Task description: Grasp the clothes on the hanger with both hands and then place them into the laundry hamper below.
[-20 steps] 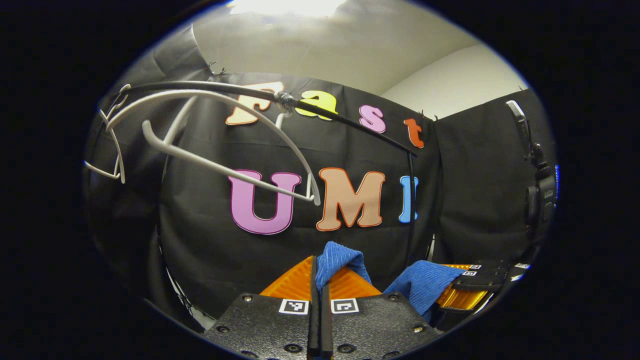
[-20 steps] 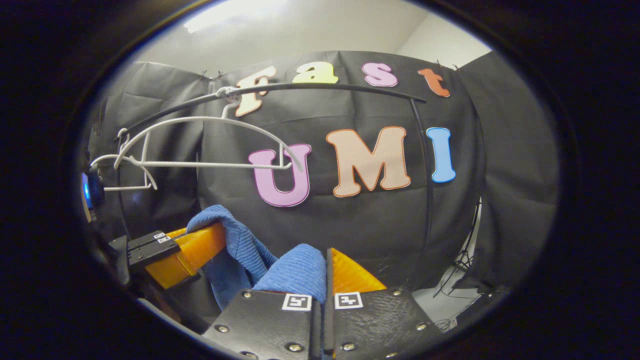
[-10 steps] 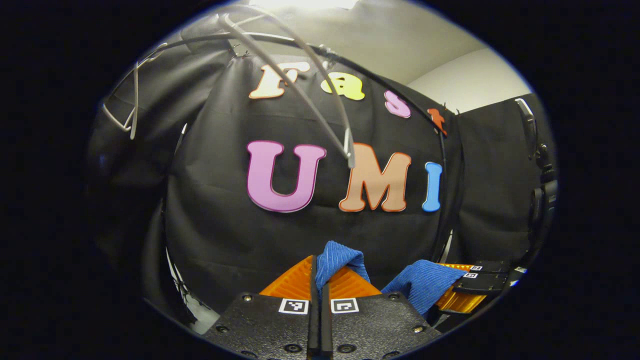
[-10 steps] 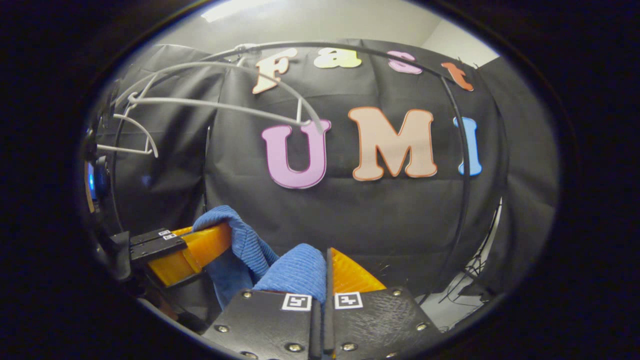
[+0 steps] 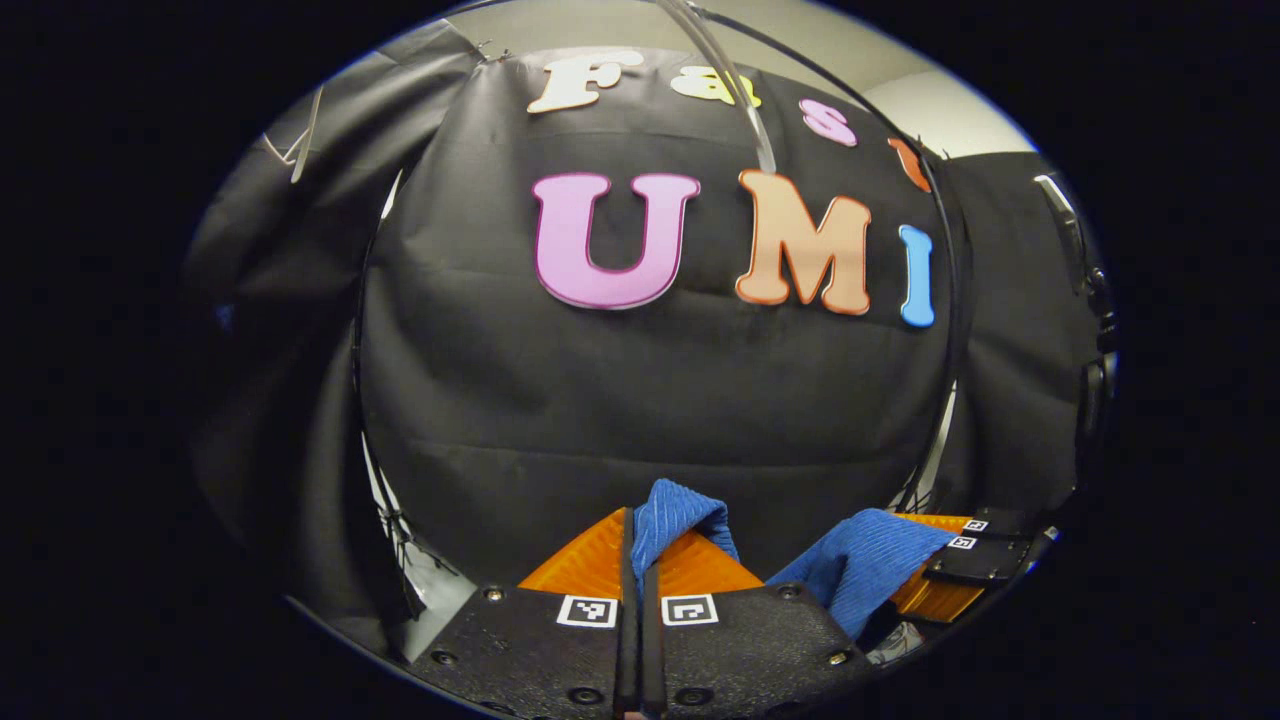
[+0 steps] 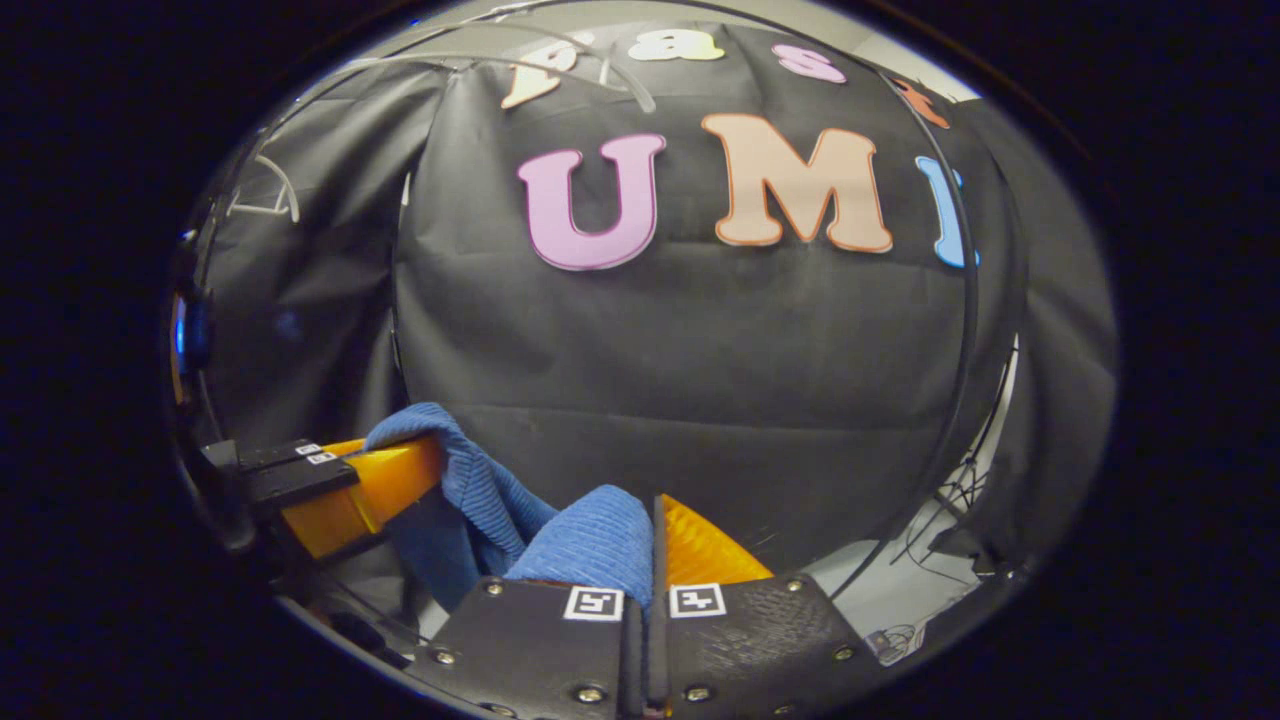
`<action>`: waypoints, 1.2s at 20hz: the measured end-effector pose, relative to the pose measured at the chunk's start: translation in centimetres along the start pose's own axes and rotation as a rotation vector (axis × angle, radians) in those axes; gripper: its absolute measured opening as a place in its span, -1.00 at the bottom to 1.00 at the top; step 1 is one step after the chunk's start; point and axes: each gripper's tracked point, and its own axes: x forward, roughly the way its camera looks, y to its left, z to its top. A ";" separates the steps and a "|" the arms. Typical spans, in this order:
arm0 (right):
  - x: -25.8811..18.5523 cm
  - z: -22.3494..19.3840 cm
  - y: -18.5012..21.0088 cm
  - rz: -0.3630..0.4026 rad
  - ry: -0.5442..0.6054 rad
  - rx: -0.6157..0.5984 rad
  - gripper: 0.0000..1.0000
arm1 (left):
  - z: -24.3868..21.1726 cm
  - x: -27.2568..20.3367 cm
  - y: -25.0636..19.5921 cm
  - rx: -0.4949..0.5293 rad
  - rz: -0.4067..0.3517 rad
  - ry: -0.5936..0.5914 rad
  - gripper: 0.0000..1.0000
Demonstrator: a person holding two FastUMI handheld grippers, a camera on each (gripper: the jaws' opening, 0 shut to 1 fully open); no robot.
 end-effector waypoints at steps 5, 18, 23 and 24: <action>2.1 -7.2 0.9 -0.026 0.125 -0.096 -0.94 | -7.0 0.3 1.9 -0.010 0.015 0.103 -0.96; 2.9 -21.1 1.4 -0.059 0.437 -0.145 -0.91 | -21.6 0.4 4.4 -0.035 0.019 0.435 -0.91; 2.8 -20.8 1.2 -0.063 0.444 -0.120 -0.82 | -24.0 -0.1 4.5 -0.073 0.022 0.542 -0.72; 2.4 -20.8 1.5 -0.054 0.448 -0.103 -0.82 | -24.3 -0.3 4.5 -0.082 0.028 0.573 -0.70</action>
